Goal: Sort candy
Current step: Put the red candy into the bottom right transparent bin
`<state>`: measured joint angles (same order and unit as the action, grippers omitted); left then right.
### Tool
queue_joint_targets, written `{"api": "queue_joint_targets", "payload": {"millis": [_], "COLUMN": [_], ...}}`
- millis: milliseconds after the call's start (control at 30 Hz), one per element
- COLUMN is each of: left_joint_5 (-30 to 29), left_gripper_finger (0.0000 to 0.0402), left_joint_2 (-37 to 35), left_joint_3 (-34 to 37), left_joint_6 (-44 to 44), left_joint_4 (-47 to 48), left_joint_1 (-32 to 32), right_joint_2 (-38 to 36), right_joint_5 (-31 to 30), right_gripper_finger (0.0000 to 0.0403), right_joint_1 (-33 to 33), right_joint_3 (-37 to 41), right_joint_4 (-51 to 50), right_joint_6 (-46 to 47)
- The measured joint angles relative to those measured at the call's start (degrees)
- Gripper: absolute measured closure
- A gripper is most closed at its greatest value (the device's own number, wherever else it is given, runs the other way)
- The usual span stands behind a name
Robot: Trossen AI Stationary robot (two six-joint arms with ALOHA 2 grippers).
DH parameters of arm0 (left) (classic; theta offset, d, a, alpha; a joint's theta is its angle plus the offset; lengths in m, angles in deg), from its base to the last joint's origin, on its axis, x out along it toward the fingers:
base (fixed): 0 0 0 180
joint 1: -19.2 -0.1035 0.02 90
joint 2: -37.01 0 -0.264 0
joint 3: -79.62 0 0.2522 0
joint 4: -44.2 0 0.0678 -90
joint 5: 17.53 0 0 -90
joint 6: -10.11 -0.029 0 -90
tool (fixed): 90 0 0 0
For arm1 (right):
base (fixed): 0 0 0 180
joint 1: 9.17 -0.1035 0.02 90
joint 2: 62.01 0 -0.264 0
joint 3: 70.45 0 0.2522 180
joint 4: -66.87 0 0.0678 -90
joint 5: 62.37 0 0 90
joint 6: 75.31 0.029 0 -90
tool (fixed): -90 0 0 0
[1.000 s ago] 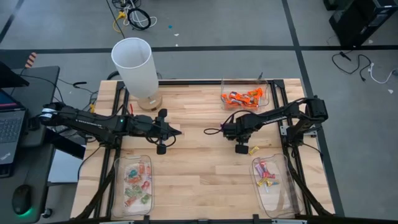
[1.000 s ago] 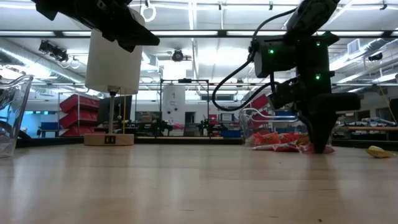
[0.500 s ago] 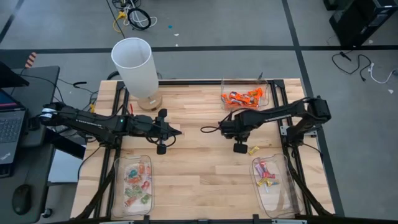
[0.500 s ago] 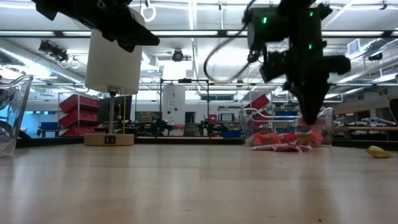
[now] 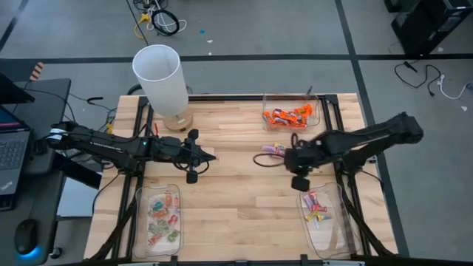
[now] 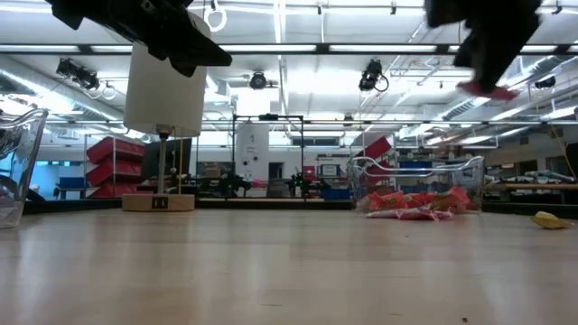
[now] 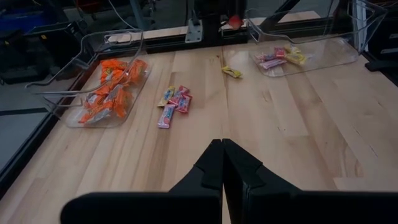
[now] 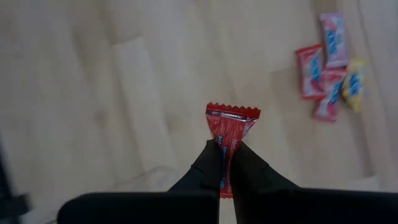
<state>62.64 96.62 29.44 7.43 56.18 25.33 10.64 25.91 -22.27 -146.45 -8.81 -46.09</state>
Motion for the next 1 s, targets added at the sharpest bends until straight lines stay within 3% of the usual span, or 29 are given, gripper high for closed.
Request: {"api": "queue_joint_targets", "payload": {"millis": [200, 400, 733, 1000], "left_joint_5": [0.0, 0.0, 0.0, 1.2], "left_gripper_finger": [0.0399, 0.0399, 0.0399, 0.0399], "left_joint_2": [0.0, 0.0, 0.2, 2.0], "left_joint_3": [0.0, 0.0, 0.0, 0.0], "left_joint_6": [0.0, 0.1, 1.5, 1.6], "left_joint_4": [0.0, -0.1, -2.7, -4.7], "left_joint_1": [0.0, 0.0, 0.0, 0.0], "right_joint_2": [-6.5, -8.5, -8.0, -7.8], "right_joint_5": [1.7, 3.3, 3.5, 2.9], "right_gripper_finger": [0.0391, 0.0391, 0.0391, 0.0391], "right_joint_1": [-8.9, -18.4, -31.1, -34.9], "right_joint_3": [0.0, 0.0, 4.6, 12.6], "right_joint_4": [-3.6, -4.9, -4.7, 1.8], "right_joint_6": [15.7, 30.4, 44.9, 51.5]}}
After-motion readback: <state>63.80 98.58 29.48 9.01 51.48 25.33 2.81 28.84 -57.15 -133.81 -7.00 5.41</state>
